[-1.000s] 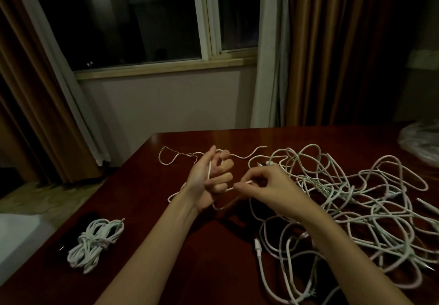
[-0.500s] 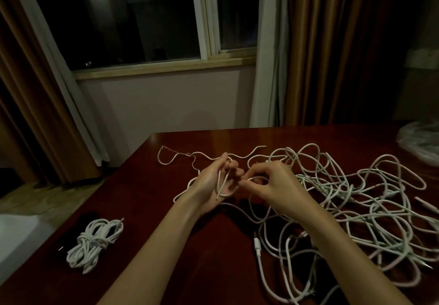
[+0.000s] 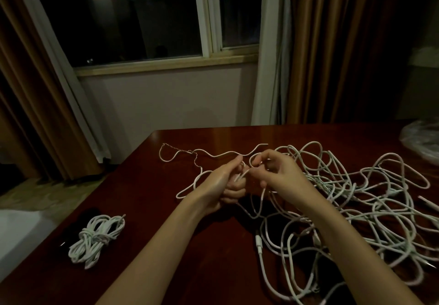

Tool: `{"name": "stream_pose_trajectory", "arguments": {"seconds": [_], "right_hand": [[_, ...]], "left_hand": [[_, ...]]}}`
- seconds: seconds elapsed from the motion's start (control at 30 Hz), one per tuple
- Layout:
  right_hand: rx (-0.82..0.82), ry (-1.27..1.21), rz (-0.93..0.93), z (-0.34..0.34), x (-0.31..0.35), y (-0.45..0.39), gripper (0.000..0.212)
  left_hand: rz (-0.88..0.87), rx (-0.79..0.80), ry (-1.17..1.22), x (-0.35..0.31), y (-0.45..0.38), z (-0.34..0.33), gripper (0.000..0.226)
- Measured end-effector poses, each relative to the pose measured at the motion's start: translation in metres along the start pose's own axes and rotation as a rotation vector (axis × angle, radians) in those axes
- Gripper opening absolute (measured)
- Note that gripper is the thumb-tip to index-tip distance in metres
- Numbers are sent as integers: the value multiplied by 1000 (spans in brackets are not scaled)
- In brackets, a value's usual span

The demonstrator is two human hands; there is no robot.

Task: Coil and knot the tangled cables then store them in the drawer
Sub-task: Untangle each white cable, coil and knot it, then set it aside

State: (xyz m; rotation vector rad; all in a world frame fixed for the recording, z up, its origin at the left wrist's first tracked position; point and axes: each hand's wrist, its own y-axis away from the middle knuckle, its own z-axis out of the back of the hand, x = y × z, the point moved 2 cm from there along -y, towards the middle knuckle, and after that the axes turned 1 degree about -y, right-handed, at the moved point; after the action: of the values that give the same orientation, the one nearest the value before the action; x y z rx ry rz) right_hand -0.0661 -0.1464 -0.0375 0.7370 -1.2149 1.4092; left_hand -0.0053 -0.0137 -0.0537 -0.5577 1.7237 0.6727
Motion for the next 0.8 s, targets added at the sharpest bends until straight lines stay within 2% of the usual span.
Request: {"name": "stream_pose_trajectory", "arguments": {"seconds": [0.1, 0.2, 0.27, 0.37, 0.43, 0.57, 0.67, 0.8], "right_hand": [[-23, -37, -28, 4, 0, -2, 7], [-99, 19, 12, 4, 1, 0, 11], [-136, 70, 24, 3, 0, 0, 13], [-147, 70, -36, 1, -2, 0, 7], [-129, -31, -104, 0, -2, -1, 3], [-52, -329, -223, -6, 0, 1, 10], [-8, -549, -252, -9, 3, 2, 13], [-64, -637, -270, -8, 4, 1, 16]], "left_hand": [[-39, 42, 95, -1, -1, 2, 53], [-47, 88, 27, 0, 1, -2, 34], [-57, 116, -49, 3, 1, -4, 34], [-79, 35, -125, 3, 0, 1, 34], [-143, -72, -168, 0, -2, 5, 33], [-280, -206, -143, 2, -8, 2, 30], [-283, -240, -28, 4, -11, 0, 32], [-297, -230, 108, 0, -10, 1, 34]]}}
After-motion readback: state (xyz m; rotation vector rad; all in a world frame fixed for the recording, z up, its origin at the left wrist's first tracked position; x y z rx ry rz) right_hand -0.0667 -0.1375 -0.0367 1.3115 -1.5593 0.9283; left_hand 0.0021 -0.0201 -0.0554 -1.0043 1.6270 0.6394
